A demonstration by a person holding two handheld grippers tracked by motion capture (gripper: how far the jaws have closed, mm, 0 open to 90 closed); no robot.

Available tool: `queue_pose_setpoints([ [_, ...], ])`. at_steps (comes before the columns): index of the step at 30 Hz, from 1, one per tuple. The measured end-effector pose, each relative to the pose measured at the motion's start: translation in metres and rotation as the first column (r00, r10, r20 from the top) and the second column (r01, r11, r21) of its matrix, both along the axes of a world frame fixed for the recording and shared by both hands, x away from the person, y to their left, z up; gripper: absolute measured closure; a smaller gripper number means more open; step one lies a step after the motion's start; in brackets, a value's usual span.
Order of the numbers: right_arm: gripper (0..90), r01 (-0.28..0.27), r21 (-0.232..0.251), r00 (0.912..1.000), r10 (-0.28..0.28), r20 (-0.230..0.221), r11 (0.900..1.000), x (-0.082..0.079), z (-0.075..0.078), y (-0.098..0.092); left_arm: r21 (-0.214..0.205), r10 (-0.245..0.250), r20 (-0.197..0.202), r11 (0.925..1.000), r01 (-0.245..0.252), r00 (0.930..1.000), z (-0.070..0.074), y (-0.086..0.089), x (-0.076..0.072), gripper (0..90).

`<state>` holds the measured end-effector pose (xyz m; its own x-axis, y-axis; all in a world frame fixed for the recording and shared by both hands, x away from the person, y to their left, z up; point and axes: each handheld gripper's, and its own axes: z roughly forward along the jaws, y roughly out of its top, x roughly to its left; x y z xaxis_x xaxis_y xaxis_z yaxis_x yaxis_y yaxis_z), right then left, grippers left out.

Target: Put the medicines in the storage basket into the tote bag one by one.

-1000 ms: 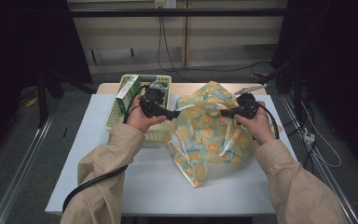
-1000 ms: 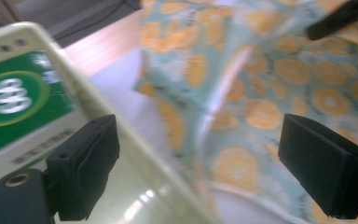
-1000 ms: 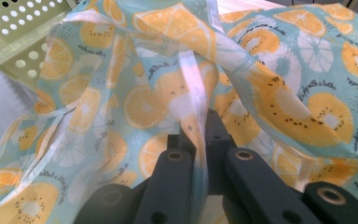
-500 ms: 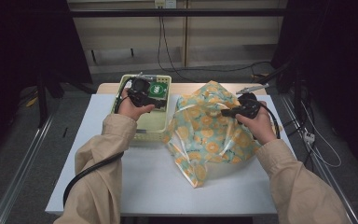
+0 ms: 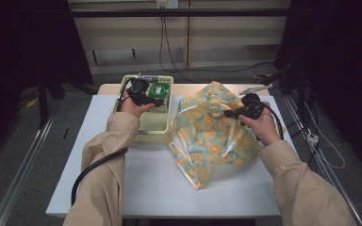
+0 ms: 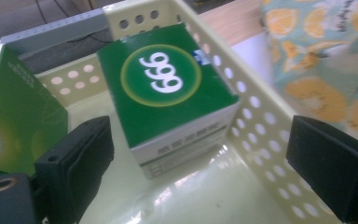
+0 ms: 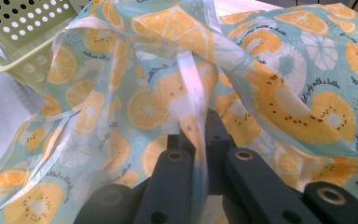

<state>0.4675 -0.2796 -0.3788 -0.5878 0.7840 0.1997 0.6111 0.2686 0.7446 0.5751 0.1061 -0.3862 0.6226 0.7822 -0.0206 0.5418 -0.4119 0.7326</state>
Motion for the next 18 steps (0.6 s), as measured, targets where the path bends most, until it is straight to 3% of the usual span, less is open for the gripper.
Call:
queue_pose_setpoints([
  [2,90.0,0.0,0.004,1.0,0.0,-0.003,1.0,0.0,-0.001,-0.001,0.021,0.044,0.011,0.9988,-0.044,0.999,-0.004,-0.001,0.003,6.6],
  [3,90.0,-0.001,0.004,1.0,0.001,-0.004,1.0,0.0,-0.001,-0.001,0.011,0.03,-0.006,0.9995,-0.03,0.9995,-0.005,-0.001,0.006,6.4],
  [12,90.0,-0.008,0.007,0.9999,0.008,-0.011,0.9999,0.002,-0.004,0.001,-0.009,0.043,-0.011,0.999,-0.044,0.999,-0.017,-0.015,0.019,6.3],
  [14,90.0,-0.012,0.008,0.9999,0.012,-0.011,0.9999,0.003,-0.004,0.001,0.003,0.047,-0.012,0.9989,-0.047,0.9988,-0.019,-0.019,0.021,6.1],
  [15,90.0,-0.009,0.008,0.9998,0.01,-0.015,0.9999,0.003,-0.005,0.001,0.028,0.044,-0.008,0.9987,-0.044,0.999,-0.019,-0.02,0.023,6.1],
  [18,90.0,-0.008,0.01,0.9999,0.008,-0.015,0.9999,0.005,-0.005,0.001,0.037,0.073,-0.004,0.9967,-0.072,0.9974,-0.022,-0.024,0.026,6.1],
])
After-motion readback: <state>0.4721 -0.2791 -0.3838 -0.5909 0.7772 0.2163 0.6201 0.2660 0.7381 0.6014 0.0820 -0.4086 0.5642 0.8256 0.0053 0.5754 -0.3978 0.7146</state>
